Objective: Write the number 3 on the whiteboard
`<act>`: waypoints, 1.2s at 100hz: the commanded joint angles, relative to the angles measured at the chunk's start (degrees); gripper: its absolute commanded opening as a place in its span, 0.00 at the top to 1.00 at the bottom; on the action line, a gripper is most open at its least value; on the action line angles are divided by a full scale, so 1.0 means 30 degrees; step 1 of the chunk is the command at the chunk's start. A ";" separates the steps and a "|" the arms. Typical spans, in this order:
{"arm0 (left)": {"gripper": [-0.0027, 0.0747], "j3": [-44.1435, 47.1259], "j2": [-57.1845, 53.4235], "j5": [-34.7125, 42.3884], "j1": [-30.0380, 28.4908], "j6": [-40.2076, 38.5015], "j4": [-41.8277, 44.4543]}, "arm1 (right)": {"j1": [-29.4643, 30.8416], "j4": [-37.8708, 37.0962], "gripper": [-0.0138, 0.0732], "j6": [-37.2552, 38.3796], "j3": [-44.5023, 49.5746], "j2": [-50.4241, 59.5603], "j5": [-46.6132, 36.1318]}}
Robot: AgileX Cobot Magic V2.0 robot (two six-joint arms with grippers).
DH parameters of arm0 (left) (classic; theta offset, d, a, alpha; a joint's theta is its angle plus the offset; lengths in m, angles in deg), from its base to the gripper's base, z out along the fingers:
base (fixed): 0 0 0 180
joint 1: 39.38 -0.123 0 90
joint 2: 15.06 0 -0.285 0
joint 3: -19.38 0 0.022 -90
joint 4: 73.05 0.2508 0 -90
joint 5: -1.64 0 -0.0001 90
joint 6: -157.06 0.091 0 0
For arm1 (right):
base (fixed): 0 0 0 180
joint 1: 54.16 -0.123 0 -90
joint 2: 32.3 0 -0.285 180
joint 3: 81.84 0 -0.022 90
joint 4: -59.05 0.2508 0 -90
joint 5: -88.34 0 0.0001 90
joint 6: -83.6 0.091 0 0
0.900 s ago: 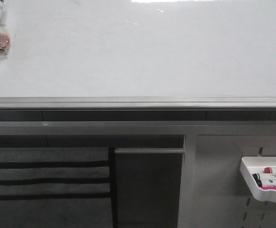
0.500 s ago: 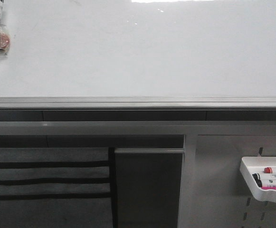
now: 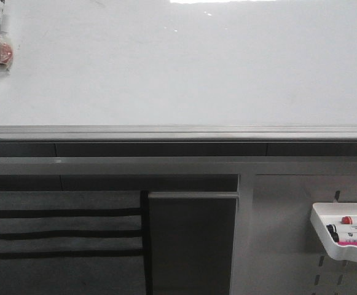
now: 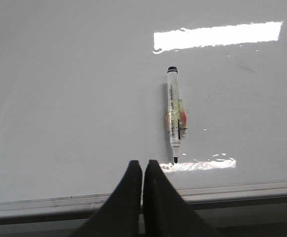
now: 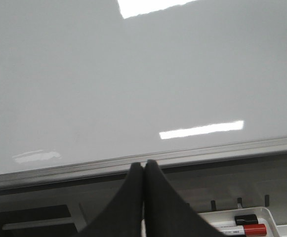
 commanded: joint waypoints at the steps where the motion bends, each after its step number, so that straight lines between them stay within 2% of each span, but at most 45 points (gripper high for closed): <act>1: 0.99 0.0163 -0.0546 0.1335 0.0119 -0.0134 -0.0010 | 0.0133 0.0000 0.92 -0.0040 0.0514 0.0280 -0.1416; 76: 0.99 0.0163 -0.0546 0.1335 0.0119 -0.0134 -0.0010 | 0.0133 0.0000 0.92 -0.0040 0.0514 0.0280 -0.1489; 92: 0.99 0.0163 -0.0546 0.1684 0.0119 -0.0134 -0.0010 | 0.0133 -0.0366 0.92 -0.0040 0.0514 0.0280 -0.2591; 107: 0.99 -0.0567 -0.0517 0.1372 0.0119 -0.0134 -0.0313 | 0.0099 -0.0620 0.92 -0.0040 -0.0382 0.0246 -0.1908; 120: 0.99 -0.2572 0.0236 -0.0426 0.0119 -0.0134 -0.1234 | 0.0099 -0.1513 0.92 -0.0040 -0.2484 -0.0309 0.0045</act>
